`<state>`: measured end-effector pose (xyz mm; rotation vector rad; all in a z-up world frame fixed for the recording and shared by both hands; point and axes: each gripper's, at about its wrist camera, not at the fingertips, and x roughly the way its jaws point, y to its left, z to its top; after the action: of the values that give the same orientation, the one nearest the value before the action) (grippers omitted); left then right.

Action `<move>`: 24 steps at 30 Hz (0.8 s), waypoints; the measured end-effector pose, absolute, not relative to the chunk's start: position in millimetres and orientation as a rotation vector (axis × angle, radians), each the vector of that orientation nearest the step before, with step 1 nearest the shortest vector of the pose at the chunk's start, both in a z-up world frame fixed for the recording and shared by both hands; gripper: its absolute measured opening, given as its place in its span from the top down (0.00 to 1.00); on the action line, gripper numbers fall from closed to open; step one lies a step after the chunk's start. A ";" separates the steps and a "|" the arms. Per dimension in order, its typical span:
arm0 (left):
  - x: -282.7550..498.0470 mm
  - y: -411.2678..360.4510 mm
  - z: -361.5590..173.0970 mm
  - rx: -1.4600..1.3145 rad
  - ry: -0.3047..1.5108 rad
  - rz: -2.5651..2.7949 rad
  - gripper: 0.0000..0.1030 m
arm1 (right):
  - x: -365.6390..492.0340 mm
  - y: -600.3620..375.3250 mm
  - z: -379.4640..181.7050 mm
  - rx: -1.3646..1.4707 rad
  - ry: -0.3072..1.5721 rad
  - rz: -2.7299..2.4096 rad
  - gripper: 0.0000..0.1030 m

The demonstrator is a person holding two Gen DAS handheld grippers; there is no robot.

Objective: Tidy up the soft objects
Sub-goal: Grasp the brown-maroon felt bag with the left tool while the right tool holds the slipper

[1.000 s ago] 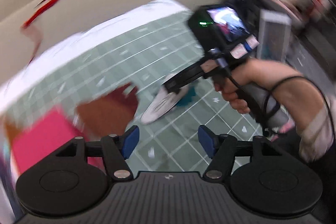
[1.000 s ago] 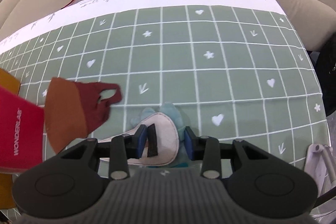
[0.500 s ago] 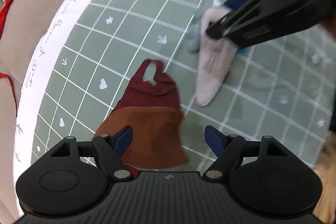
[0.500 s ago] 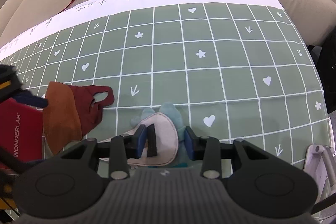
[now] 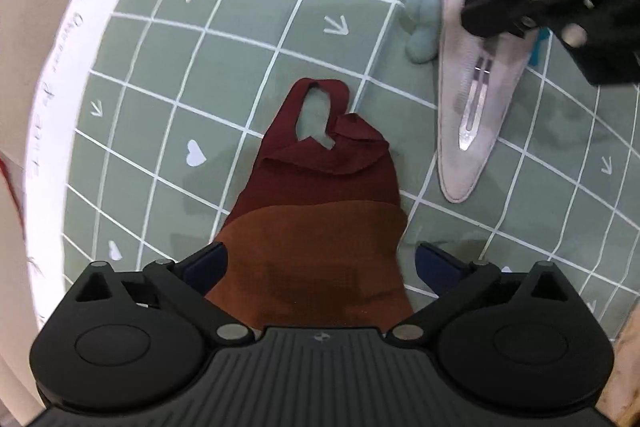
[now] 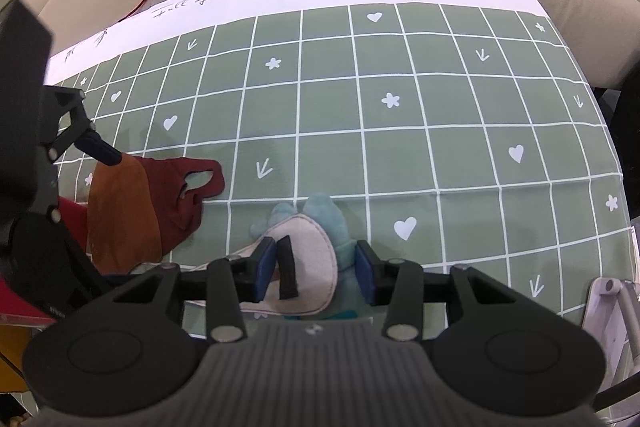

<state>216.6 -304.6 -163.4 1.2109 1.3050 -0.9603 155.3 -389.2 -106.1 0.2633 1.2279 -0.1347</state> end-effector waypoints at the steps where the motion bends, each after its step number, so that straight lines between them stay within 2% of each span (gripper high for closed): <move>1: 221.8 -305.3 -165.4 1.203 1.330 -0.965 0.00 | 155.1 -389.0 -106.5 0.265 1.229 -0.135 0.58; 6: 250.5 -305.8 -176.5 1.112 1.495 -0.927 0.00 | 155.1 -387.9 -106.8 0.255 1.231 -0.130 0.58; 19: 245.1 -308.2 -172.8 1.119 1.445 -0.947 0.00 | 153.5 -386.2 -106.3 0.240 1.231 -0.100 0.59; 24: 237.8 -302.2 -168.5 1.038 1.458 -0.937 0.01 | 153.4 -387.9 -106.3 0.245 1.230 -0.096 0.59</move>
<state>237.8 -302.2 -168.5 1.0377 1.4585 -0.9374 153.4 -387.9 -106.3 0.2451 1.2296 -0.0965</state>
